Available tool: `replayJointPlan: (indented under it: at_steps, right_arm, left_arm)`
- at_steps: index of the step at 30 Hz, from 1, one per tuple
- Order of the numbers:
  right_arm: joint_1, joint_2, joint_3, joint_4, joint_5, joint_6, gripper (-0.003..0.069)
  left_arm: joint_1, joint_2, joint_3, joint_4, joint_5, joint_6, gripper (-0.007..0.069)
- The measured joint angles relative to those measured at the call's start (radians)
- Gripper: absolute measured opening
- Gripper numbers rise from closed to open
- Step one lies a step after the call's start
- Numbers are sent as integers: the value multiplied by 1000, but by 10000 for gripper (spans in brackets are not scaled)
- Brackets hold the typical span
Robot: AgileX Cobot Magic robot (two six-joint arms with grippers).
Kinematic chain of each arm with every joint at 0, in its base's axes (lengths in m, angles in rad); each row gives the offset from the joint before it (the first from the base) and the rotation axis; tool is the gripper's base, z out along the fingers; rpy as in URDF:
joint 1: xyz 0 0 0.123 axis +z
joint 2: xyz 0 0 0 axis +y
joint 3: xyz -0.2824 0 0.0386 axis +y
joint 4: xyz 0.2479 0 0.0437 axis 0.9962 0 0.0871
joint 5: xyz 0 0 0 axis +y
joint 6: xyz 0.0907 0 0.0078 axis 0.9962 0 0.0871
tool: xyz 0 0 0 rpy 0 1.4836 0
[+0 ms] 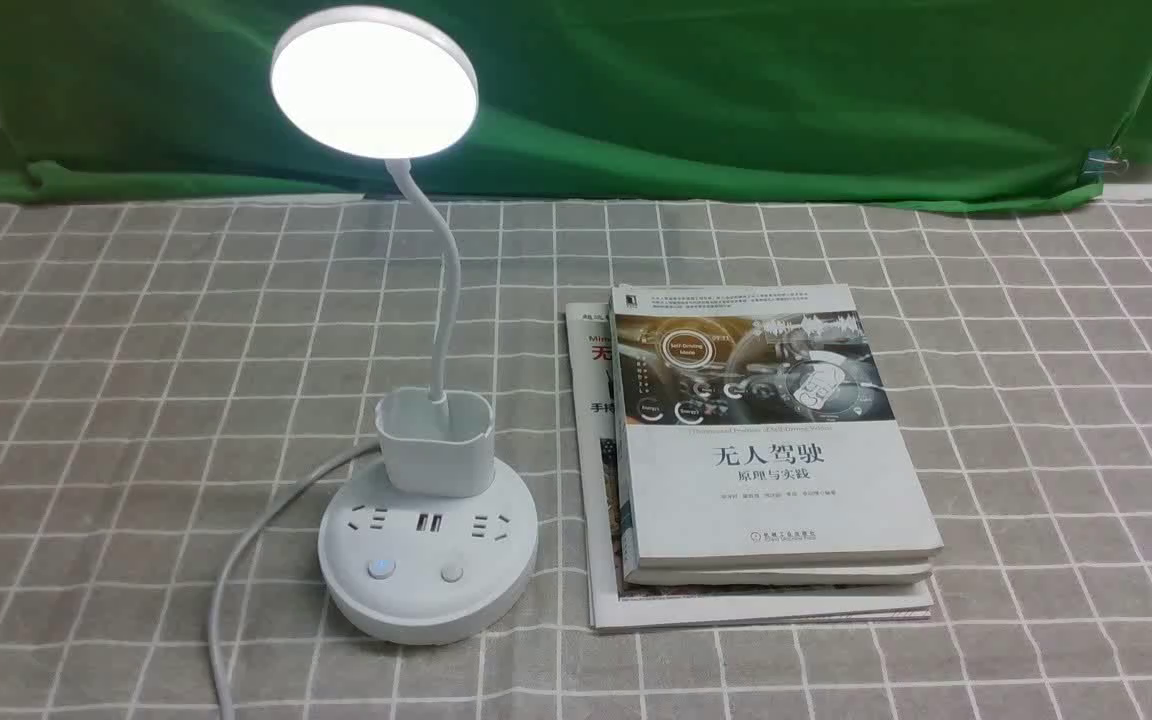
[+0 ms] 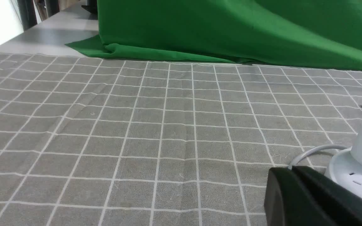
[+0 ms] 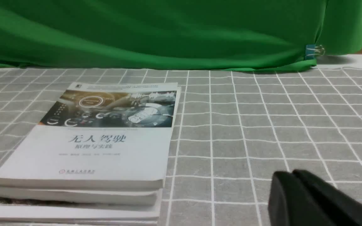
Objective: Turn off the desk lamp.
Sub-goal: Use the left arm to press the button switch on the lamp holder
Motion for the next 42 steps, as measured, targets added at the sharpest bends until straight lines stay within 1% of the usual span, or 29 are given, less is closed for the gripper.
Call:
replayJointPlan:
  at_steps: [11,14,16,17,18,19,20,21,24,28,31,32,35,36,38,39,41,42]
  right_arm:
    - [0,0,0,0,0,0,36]
    - [0,0,0,0,0,0,36]
    - [0,0,0,0,0,0,36]
    - [0,0,0,0,0,0,36]
    - [0,0,0,0,0,0,36]
    - [0,0,0,0,0,0,36]
    - [0,0,0,0,0,0,36]
    - [0,0,0,0,0,0,36]
    - [0,0,0,0,0,0,36]
    - [0,0,0,0,0,0,36]
    - [0,0,0,0,0,0,36]
    - [0,0,0,0,0,0,36]
    - [0,0,0,0,0,0,36]
    - [0,0,0,0,0,0,36]
    - [0,0,0,0,0,0,36]
    - [0,0,0,0,0,0,36]
    - [0,0,0,0,0,0,36]
    - [0,0,0,0,0,0,36]
  left_arm:
    - [0,0,0,0,-3,0,1]
    - [0,0,0,-18,-13,-3,1]
    - [0,0,0,-124,-48,-31,1]
    - [0,0,0,-136,-52,-35,1]
    - [0,0,0,-246,-86,-62,1]
    - [0,0,0,-322,-107,-76,1]
    - [0,0,0,-367,-127,-91,1]
    - [0,0,0,-448,-154,-101,1]
    - [0,0,0,-552,-206,-113,1]
    - [0,0,0,-583,-236,-127,1]
    - [0,4,-26,-584,-167,-126,1]
    - [0,33,-85,-561,-89,-119,1]
    - [0,159,-245,-457,81,-116,1]
    - [0,229,-317,-404,164,-115,1]
    - [0,345,-397,-338,280,-105,1]
    - [0,383,-440,-316,322,-95,1]
    - [0,525,-537,-251,470,-21,1]
    - [-3,587,-572,-241,508,5,1]
